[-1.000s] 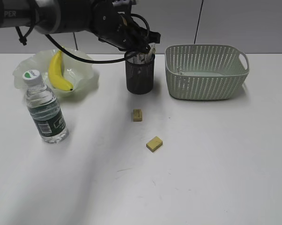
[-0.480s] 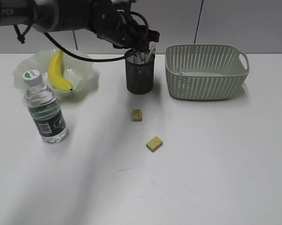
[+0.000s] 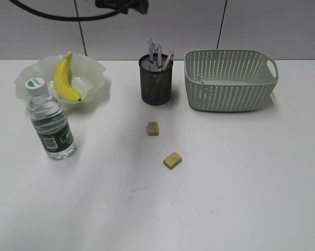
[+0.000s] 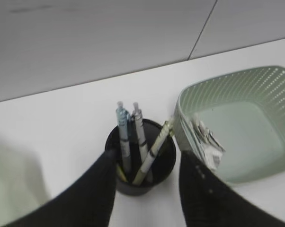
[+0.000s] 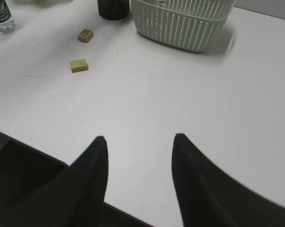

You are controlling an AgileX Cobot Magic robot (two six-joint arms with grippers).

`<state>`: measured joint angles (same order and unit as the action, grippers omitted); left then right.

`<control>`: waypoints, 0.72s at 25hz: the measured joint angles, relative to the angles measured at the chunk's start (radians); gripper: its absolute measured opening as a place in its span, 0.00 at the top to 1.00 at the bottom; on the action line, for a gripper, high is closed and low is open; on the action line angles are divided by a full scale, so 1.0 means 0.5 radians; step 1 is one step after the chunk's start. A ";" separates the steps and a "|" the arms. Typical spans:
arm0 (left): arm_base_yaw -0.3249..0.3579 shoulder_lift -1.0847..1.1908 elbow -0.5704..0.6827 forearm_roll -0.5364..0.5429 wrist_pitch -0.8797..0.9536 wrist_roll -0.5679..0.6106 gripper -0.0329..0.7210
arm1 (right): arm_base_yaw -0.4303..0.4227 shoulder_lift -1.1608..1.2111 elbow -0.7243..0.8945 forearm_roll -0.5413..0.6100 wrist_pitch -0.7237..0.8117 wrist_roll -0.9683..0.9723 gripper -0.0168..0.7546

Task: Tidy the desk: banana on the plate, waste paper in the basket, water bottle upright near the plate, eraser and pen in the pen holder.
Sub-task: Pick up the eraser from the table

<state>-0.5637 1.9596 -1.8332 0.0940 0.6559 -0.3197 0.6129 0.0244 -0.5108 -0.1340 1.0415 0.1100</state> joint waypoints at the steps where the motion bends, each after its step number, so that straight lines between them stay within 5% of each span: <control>1: 0.000 -0.066 0.000 0.015 0.113 0.000 0.52 | 0.000 0.000 0.000 0.000 0.000 0.000 0.51; 10: 0.000 -0.537 0.000 0.111 1.044 0.079 0.52 | 0.000 0.000 0.000 0.000 0.000 0.000 0.51; 18: 0.000 -1.035 0.212 0.109 1.116 0.126 0.53 | 0.000 0.000 0.000 0.000 0.000 0.000 0.51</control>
<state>-0.5637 1.4421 -1.7272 0.1487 1.2140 -0.2568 0.6129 0.0244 -0.5108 -0.1340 1.0415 0.1100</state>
